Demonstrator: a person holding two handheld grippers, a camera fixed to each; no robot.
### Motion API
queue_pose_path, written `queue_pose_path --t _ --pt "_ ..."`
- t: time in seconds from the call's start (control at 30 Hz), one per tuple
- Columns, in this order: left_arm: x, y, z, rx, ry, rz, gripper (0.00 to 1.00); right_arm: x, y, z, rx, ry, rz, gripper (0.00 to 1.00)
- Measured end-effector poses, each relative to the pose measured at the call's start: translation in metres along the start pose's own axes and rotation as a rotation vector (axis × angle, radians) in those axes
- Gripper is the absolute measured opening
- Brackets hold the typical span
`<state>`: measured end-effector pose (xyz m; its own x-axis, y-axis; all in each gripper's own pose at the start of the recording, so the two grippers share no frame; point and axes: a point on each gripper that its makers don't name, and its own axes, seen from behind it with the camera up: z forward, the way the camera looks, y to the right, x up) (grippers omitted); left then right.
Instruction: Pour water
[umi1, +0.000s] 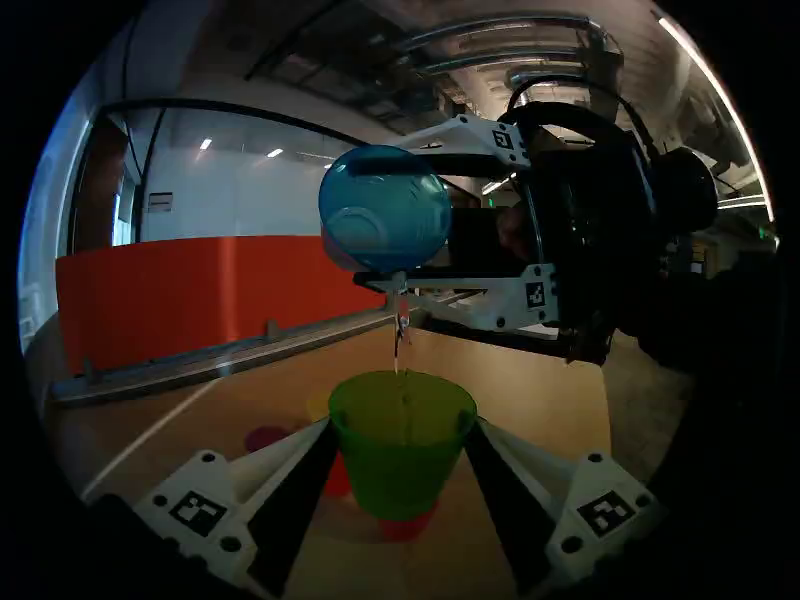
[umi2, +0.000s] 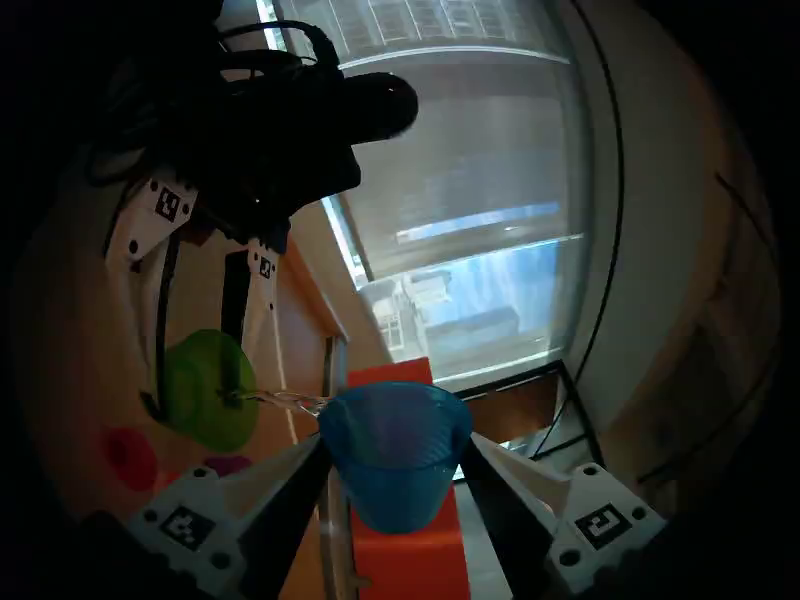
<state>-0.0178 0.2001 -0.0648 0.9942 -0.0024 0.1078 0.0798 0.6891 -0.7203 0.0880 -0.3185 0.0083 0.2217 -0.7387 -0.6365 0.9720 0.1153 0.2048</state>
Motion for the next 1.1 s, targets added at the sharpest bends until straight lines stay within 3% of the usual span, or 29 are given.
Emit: queue_pose_path --t 1.1 --pt "0.002 -0.002 -0.001 0.008 0.010 -0.001 0.85 0.010 0.015 -0.002 -0.046 -0.004 -0.178 0.88"
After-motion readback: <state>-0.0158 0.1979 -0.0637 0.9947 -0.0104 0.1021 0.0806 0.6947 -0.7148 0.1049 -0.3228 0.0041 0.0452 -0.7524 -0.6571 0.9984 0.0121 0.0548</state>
